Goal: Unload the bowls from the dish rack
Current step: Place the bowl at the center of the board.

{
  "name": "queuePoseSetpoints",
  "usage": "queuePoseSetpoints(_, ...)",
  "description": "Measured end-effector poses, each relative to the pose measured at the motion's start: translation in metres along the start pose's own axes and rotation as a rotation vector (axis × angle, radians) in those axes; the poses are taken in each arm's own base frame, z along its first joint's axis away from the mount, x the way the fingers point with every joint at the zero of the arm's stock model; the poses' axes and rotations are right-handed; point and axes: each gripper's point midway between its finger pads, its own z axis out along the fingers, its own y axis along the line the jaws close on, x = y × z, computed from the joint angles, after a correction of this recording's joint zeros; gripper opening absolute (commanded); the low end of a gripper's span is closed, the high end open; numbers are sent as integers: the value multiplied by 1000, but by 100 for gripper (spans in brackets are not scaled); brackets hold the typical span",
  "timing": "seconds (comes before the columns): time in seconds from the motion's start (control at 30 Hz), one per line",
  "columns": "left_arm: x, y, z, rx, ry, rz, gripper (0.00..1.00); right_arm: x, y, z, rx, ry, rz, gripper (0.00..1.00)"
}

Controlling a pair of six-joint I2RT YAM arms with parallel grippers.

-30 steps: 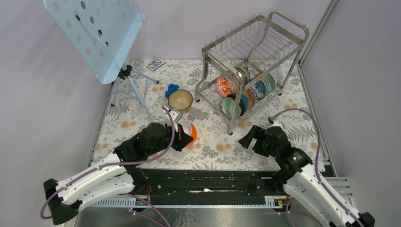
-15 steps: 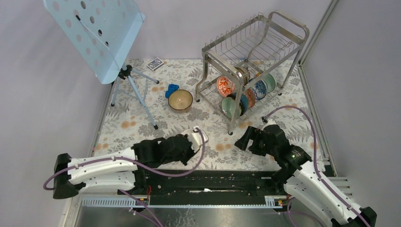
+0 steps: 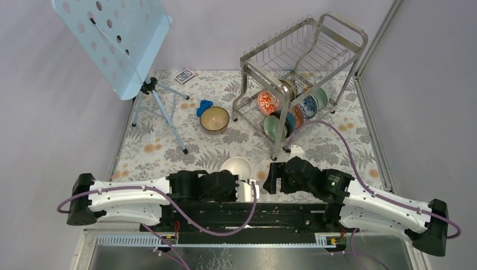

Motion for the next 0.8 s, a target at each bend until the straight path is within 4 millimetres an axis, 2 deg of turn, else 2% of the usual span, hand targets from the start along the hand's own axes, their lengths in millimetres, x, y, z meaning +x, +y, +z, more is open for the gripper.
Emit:
queuePoseSetpoints(0.1,0,-14,3,36,14,97,0,-3,5,-3,-5,-43,10,86)
queuePoseSetpoints(0.27,4,-52,6,123,47,319,0,-10,7,-7,9,-104,21,84)
queuePoseSetpoints(0.4,18,-68,10,174,110,439,0,-21,15,-13,5,-133,19,78)
queuePoseSetpoints(0.53,22,-77,11,208,125,516,0,-28,28,-15,11,-121,-26,73)
queuePoseSetpoints(0.8,20,-104,8,301,90,613,0,-13,38,-5,78,-8,-184,65)
